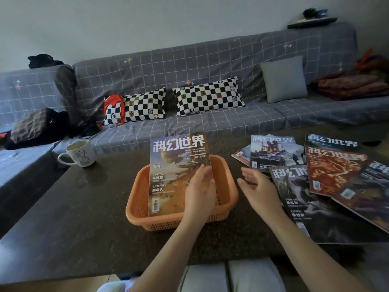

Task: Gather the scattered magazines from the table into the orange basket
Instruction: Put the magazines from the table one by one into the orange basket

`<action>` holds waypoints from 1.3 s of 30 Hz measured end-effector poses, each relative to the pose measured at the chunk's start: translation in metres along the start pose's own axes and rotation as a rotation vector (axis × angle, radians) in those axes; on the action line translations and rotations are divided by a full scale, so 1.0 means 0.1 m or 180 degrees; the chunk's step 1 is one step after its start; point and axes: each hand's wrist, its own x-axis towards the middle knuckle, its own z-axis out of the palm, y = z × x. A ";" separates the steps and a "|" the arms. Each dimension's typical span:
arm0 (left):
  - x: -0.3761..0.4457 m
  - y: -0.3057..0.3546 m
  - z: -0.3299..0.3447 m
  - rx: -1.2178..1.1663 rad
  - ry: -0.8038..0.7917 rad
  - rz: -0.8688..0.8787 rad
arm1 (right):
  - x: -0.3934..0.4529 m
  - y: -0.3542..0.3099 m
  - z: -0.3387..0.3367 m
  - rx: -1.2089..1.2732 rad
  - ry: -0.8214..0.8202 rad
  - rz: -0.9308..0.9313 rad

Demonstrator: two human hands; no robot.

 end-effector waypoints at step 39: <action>0.08 0.37 1.43 -0.0517 -0.0714 -0.0877 | -0.19 1.22 -0.98 -0.1096 0.0169 0.0633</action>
